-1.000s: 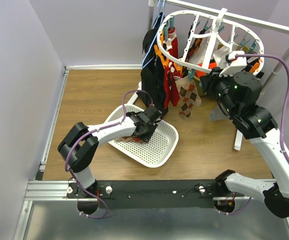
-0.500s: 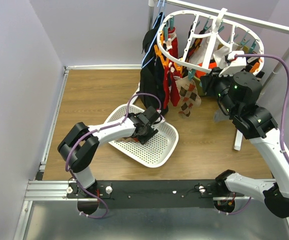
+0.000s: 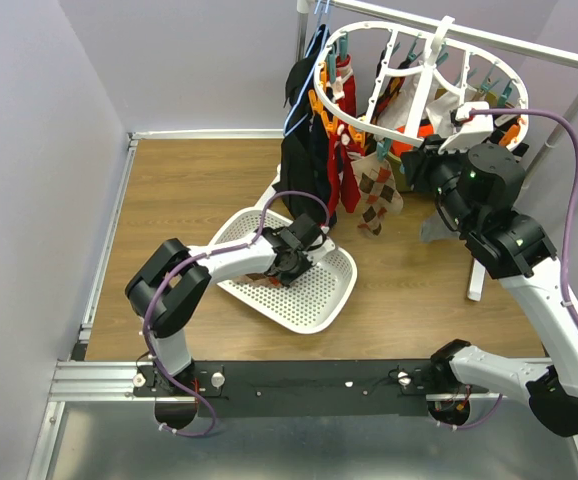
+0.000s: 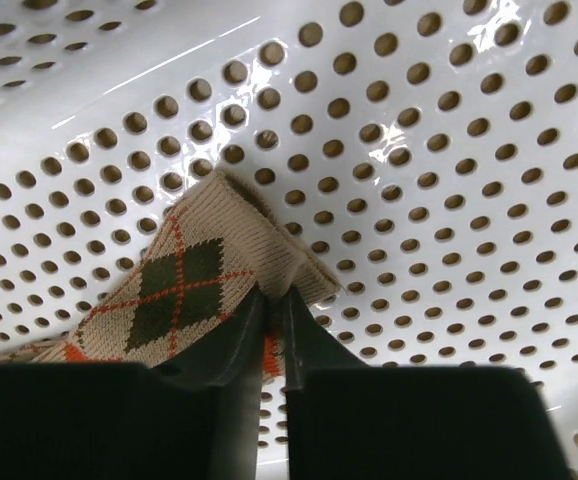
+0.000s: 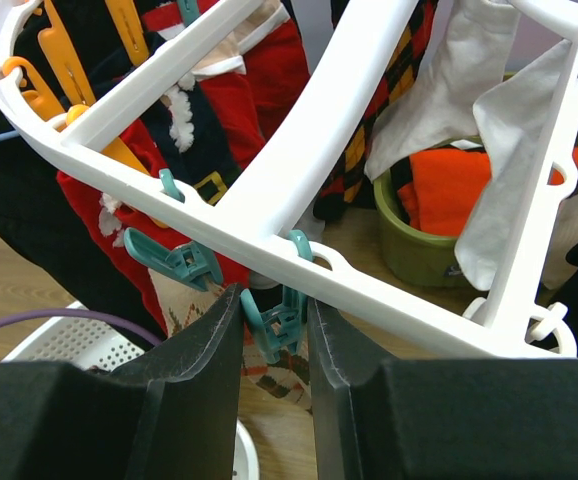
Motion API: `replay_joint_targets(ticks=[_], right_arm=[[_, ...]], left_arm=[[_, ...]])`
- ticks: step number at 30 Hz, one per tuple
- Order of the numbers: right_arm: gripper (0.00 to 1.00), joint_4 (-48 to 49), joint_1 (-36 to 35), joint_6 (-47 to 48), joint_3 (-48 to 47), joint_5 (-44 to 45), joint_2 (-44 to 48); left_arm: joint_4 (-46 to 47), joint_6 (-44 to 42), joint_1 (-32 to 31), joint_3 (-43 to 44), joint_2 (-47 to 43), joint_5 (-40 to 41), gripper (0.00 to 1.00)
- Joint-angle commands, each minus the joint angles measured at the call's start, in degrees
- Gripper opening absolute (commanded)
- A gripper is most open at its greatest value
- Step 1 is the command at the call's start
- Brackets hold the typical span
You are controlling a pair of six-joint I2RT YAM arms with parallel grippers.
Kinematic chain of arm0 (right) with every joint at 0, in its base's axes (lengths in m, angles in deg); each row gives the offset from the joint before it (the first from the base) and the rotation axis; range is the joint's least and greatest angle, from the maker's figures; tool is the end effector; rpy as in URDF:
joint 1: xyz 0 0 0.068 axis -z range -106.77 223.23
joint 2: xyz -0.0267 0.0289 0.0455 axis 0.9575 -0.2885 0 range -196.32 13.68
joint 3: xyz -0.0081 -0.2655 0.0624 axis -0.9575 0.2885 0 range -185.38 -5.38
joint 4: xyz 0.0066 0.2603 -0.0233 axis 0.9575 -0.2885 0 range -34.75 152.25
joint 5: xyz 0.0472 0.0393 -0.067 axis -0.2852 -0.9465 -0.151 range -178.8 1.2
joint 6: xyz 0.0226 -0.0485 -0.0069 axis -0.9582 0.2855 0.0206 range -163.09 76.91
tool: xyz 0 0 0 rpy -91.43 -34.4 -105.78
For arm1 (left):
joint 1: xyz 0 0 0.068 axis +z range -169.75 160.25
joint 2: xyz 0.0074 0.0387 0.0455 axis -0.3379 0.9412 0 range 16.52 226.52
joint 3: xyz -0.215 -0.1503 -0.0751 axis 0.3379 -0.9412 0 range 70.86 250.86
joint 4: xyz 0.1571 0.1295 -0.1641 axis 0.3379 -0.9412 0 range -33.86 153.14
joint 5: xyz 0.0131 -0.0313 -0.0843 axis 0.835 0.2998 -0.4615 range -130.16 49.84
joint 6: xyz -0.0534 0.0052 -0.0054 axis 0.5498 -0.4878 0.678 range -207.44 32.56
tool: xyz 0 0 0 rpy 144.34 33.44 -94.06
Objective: Clip the socks to the hanger
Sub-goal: Pick up the sock from the bin, then clamp the sock onto the hanger.
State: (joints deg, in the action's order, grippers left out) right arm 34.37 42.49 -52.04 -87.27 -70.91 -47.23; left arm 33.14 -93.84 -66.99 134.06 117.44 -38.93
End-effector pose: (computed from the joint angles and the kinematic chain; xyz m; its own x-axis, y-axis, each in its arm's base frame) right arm 0.1826 0.0959 0.4750 -0.1370 0.0907 -0.9864 -0.2054 0.9716 0.1179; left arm 0.2328 -0.2506 0.1689 -0.5432 0.7514 -0.3746 0.7939 0.6048 0.0619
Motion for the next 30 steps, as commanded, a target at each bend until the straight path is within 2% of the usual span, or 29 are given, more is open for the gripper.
replay_joint_targets(ticks=[1, 2, 3, 13, 19, 22, 24, 27, 30], right_arm=[[0.01, 1.0, 0.1, 0.8, 0.1, -0.9, 0.9], [0.01, 1.0, 0.1, 0.8, 0.1, -1.0, 0.9], [0.01, 1.0, 0.1, 0.8, 0.1, -1.0, 1.0], [0.01, 1.3, 0.1, 1.0, -0.6, -1.1, 0.4], [0.01, 1.9, 0.1, 0.9, -1.2, -1.2, 0.0], [0.01, 1.8, 0.1, 0.8, -1.8, -1.5, -0.4], [0.01, 1.8, 0.1, 0.8, -2.0, -1.4, -0.4], [0.01, 1.8, 0.1, 0.8, -2.3, -1.4, -0.6], [0.01, 1.6, 0.1, 0.8, -2.7, -1.5, -0.8]], left_arm=[[1.9, -0.9, 0.4, -2.2, 2.5, -5.2, 0.08], [1.6, -0.8, 0.4, -1.9, 2.1, -5.5, 0.06], [1.6, -0.8, 0.4, -1.9, 0.7, -6.9, 0.00], [-2.7, -1.3, 0.4, 3.1, -13.1, -10.7, 0.00], [-7.0, -2.3, 0.4, 13.4, -18.7, -20.6, 0.00], [-4.3, -1.3, 0.4, 18.5, -22.1, -30.6, 0.00], [0.8, 0.3, 0.4, 20.7, -24.7, -36.3, 0.00], [8.2, 3.3, 0.4, 21.4, -26.9, -40.7, 0.00], [14.9, 6.1, 0.3, 20.8, -26.7, -41.8, 0.00]])
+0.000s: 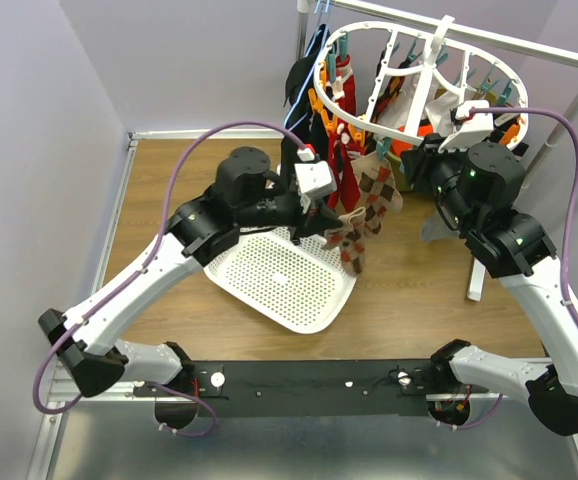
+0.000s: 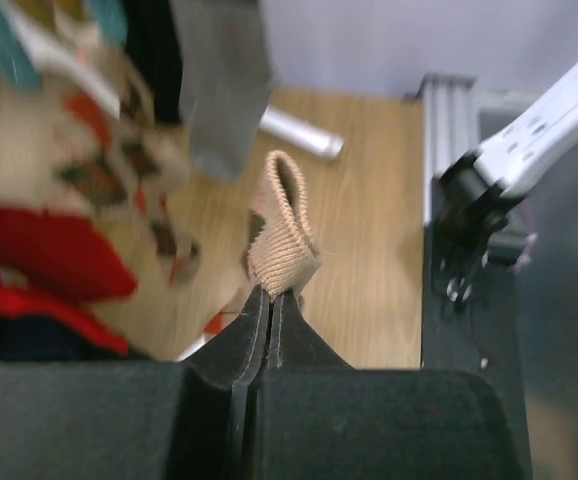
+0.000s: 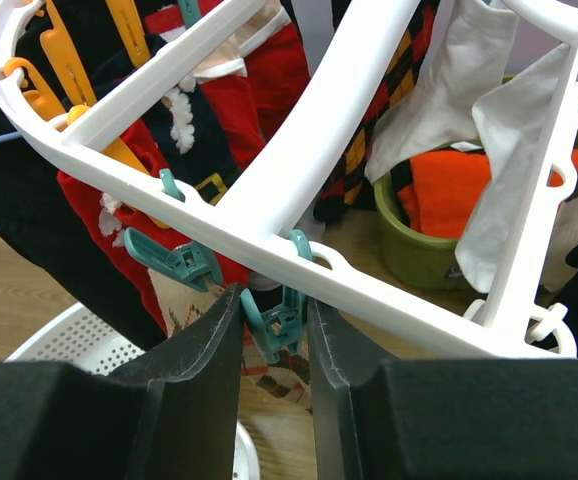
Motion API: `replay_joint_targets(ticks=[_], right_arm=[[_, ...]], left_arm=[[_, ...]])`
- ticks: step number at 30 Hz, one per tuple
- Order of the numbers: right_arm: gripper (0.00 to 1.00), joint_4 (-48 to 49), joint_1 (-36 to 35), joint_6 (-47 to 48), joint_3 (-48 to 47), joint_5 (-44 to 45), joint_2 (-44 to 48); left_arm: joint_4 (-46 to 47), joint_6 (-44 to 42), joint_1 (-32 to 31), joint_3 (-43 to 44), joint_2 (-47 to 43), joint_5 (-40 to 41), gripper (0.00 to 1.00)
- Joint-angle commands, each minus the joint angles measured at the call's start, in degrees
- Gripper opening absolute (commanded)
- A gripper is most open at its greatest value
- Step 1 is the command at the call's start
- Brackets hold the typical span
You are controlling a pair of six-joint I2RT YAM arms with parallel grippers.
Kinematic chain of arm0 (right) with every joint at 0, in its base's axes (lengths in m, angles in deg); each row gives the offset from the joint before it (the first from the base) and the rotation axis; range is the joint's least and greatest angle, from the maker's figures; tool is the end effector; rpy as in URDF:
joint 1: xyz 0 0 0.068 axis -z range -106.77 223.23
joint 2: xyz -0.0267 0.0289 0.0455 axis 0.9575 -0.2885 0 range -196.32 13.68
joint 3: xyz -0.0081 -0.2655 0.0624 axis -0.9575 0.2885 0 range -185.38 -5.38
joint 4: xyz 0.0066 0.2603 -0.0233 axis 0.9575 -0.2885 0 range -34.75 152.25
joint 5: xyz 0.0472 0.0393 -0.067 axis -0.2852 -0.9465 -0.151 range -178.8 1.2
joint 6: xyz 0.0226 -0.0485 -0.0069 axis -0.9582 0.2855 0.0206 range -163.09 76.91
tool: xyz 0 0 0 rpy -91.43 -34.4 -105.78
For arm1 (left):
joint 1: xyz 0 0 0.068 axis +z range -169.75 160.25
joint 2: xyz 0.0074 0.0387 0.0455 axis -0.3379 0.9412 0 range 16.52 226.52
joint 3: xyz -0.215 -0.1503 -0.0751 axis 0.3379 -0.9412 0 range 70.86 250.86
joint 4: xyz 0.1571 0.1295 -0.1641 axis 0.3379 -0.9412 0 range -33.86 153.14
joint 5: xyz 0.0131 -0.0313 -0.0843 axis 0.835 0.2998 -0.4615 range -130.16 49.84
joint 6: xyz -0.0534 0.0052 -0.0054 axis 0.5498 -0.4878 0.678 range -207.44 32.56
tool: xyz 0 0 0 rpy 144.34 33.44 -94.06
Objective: Clip the socks to the hanger
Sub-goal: Clamp the sock onto the hanger.
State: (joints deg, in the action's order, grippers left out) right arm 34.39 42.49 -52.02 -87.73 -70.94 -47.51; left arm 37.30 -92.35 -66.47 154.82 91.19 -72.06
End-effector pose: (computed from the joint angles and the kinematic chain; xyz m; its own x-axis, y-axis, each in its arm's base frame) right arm 0.1832 0.0963 0.4766 -0.1340 0.0921 -0.9867 -0.2063 0.9713 0.1187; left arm 0.1798 -0.2183 0.4372 -0.1121 0.2247 -0.9680 0.9785 0.1947 -0.0681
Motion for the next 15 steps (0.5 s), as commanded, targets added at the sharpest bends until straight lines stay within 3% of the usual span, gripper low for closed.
replay_joint_targets(ticks=[1, 7, 15], right_arm=[[0.01, 1.5, 0.1, 0.8, -2.3, -1.4, -0.6], [0.01, 1.5, 0.1, 0.1, -2.9, -2.0, -0.9], [0.01, 1.7, 0.1, -1.5, -3.7, -3.1, -0.6]], left_arm=[[12.1, 7.0, -0.3, 0.0, 0.1, -8.5, 0.00], [27.8, 18.1, -1.3, -0.9, 4.5, -8.3, 0.00], [44.5, 31.4, -4.3, -4.5, 9.7, 1.3, 0.00]])
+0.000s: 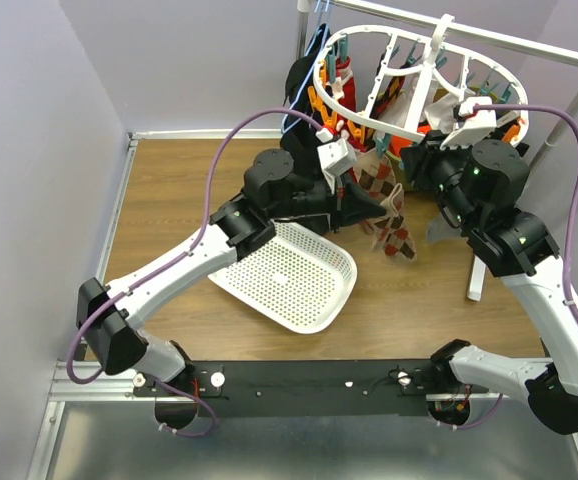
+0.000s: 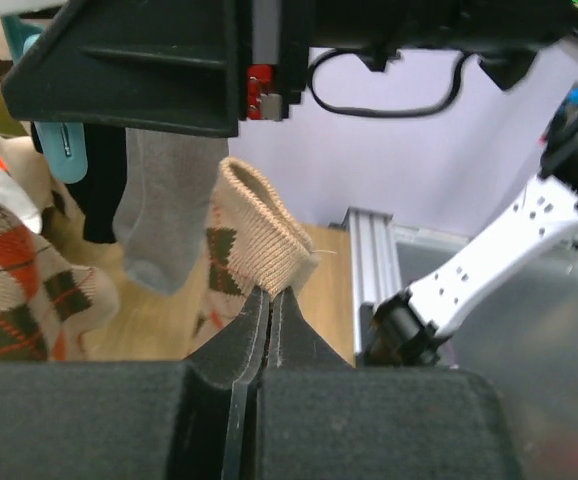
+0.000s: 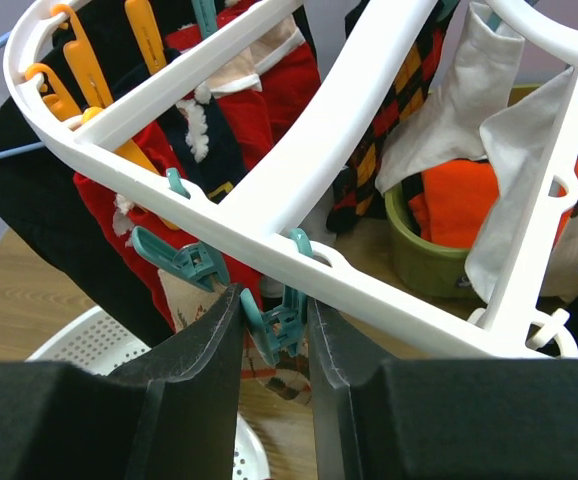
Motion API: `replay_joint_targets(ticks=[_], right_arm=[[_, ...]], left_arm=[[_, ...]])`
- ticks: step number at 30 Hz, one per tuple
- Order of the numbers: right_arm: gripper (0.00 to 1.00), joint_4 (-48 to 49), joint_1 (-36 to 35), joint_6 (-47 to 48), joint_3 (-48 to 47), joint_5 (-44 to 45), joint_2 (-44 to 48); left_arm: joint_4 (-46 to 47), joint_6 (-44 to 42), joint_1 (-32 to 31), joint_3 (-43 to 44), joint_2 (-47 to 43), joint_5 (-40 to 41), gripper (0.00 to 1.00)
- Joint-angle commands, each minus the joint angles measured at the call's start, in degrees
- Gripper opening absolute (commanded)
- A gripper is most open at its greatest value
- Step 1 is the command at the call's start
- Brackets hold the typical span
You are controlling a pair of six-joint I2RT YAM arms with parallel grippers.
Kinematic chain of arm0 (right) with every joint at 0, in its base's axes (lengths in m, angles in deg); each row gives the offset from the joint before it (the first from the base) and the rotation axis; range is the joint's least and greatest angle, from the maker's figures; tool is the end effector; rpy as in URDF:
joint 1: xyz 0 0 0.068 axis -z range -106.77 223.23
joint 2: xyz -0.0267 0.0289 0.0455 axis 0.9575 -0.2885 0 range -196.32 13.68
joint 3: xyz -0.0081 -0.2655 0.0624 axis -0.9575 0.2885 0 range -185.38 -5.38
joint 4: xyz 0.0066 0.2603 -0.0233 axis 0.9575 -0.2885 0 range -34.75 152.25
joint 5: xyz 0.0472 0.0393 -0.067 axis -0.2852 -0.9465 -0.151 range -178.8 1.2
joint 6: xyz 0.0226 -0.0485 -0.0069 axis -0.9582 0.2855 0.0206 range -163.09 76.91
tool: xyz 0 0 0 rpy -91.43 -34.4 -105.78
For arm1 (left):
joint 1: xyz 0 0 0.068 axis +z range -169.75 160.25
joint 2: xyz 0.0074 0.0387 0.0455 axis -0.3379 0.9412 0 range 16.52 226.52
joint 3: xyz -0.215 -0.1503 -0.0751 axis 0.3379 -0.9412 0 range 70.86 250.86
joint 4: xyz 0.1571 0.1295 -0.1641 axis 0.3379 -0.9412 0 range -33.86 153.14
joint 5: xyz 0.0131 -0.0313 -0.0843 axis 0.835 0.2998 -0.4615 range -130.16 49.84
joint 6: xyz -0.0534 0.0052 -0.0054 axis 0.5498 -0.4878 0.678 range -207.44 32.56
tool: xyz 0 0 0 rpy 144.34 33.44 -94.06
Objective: Clip the socks to the hanger
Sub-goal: Clamp the sock onto the hanger.
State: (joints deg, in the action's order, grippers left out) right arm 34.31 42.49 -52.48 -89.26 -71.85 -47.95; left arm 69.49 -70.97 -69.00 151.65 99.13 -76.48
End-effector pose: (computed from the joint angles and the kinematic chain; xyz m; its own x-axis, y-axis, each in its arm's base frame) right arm 0.1824 0.0964 0.4834 -0.1232 0.1082 -0.9865 -0.2224 0.9658 0.1337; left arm 0.2029 -0.2677 0.4356 -0.2330 -0.0798 -0.9692 0.9695 0.0584 -0.2379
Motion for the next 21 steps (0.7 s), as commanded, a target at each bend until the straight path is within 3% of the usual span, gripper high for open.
replay_joint_targets(ticks=[1, 9, 21], right_arm=[[0.01, 1.8, 0.2, -1.3, -2.3, -2.3, -0.3], [0.01, 1.8, 0.1, -1.9, -2.3, -1.5, -0.1], [0.01, 1.9, 0.1, -2.5, -2.3, -1.7, -0.1]], left_arm=[[12.5, 11.0, -2.2, -1.3, 2.2, 7.0, 0.00], [12.2, 15.2, -3.2, -2.9, 5.0, 17.5, 0.00], [14.0, 14.6, -3.2, -0.3, 9.2, 20.3, 0.00]])
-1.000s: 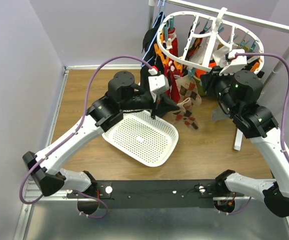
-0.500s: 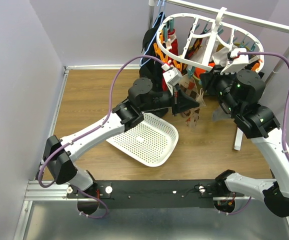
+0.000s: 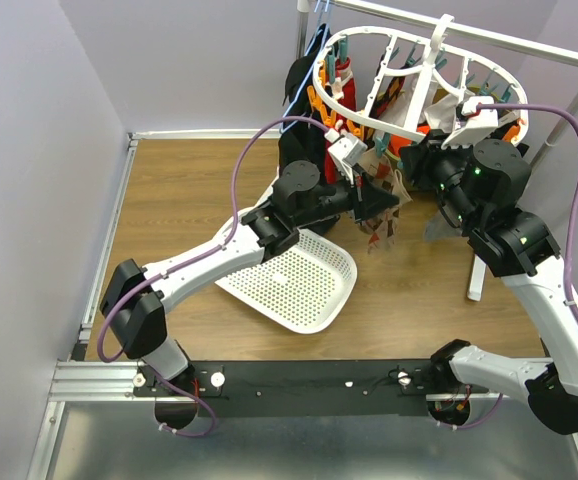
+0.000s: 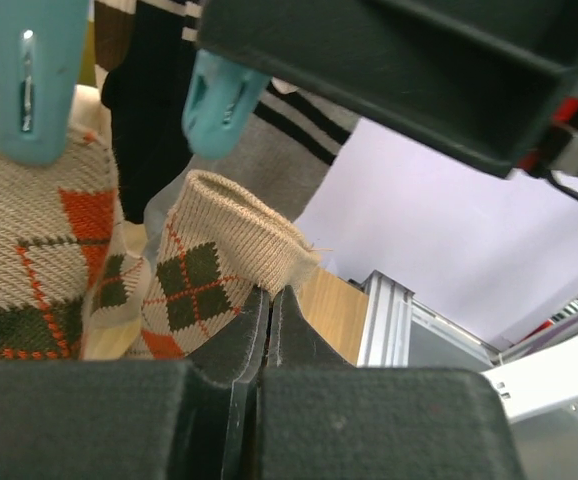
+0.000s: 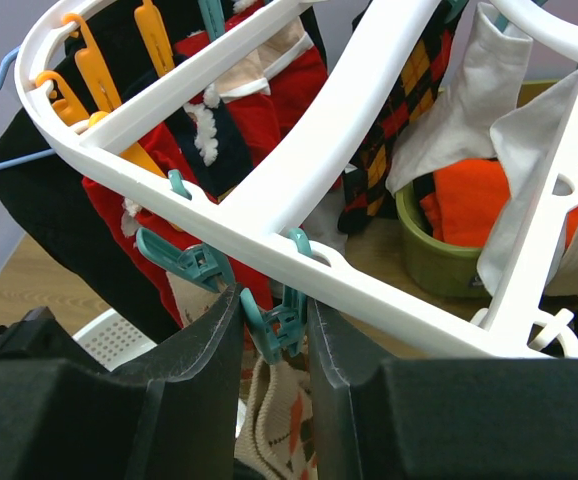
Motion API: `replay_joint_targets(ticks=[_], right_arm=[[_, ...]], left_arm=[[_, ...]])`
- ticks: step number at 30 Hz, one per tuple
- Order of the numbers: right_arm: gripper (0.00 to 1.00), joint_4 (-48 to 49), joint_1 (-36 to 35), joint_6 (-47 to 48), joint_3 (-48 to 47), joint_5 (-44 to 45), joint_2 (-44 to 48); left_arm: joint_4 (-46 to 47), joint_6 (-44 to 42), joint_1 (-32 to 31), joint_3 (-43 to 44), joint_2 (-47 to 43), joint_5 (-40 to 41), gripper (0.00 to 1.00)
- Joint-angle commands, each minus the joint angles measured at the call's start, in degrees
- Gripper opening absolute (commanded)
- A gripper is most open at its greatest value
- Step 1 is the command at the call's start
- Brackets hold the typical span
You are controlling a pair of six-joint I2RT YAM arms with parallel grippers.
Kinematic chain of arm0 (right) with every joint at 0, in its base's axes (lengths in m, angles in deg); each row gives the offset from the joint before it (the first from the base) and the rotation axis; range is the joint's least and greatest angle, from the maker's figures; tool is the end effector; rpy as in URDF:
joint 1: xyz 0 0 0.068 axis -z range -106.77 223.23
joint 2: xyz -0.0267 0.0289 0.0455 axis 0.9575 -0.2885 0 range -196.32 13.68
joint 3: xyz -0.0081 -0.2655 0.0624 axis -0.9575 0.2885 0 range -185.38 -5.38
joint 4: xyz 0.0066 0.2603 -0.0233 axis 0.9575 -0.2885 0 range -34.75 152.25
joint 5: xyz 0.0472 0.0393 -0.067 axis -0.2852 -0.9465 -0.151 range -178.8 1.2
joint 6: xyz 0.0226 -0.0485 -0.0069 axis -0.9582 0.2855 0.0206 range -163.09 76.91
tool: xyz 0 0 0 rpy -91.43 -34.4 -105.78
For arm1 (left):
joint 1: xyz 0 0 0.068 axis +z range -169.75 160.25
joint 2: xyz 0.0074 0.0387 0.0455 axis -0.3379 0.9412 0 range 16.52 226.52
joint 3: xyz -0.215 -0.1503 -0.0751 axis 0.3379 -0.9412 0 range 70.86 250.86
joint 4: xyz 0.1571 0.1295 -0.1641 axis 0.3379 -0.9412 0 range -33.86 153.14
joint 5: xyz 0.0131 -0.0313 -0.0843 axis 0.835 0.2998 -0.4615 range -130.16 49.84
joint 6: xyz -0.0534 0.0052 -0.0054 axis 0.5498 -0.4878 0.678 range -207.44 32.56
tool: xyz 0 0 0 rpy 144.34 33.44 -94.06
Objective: Clip the socks to the hanger
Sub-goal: Clamp the sock onto the hanger.
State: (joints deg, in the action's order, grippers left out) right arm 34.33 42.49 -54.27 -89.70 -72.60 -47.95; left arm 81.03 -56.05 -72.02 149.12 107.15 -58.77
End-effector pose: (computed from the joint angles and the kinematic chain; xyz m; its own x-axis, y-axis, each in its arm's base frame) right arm 0.1814 0.0963 0.4858 -0.1258 0.1417 -0.9819 -0.2320 0.9581 0.1680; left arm 0.2250 -0.3093 0.3939 -0.4415 -0.2363 -0.8656 0.8364 0.2409 -0.4924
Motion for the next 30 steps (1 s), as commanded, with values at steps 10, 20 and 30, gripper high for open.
replay_joint_targets(ticks=[10, 20, 30], right_arm=[[0.01, 1.1, 0.1, 0.0, -1.3, 0.1, 0.1], [0.01, 0.6, 0.1, 0.0, -1.3, 0.6, 0.2], [0.01, 0.5, 0.1, -0.3, -0.9, 0.4, 0.2]], left_arm=[[2.1, -1.3, 0.2, 4.0, 1.9, 3.8, 0.00], [2.1, -1.8, 0.5, 4.6, 2.1, 3.8, 0.00], [2.5, -1.8, 0.5, 7.0, 3.1, 3.5, 0.00]])
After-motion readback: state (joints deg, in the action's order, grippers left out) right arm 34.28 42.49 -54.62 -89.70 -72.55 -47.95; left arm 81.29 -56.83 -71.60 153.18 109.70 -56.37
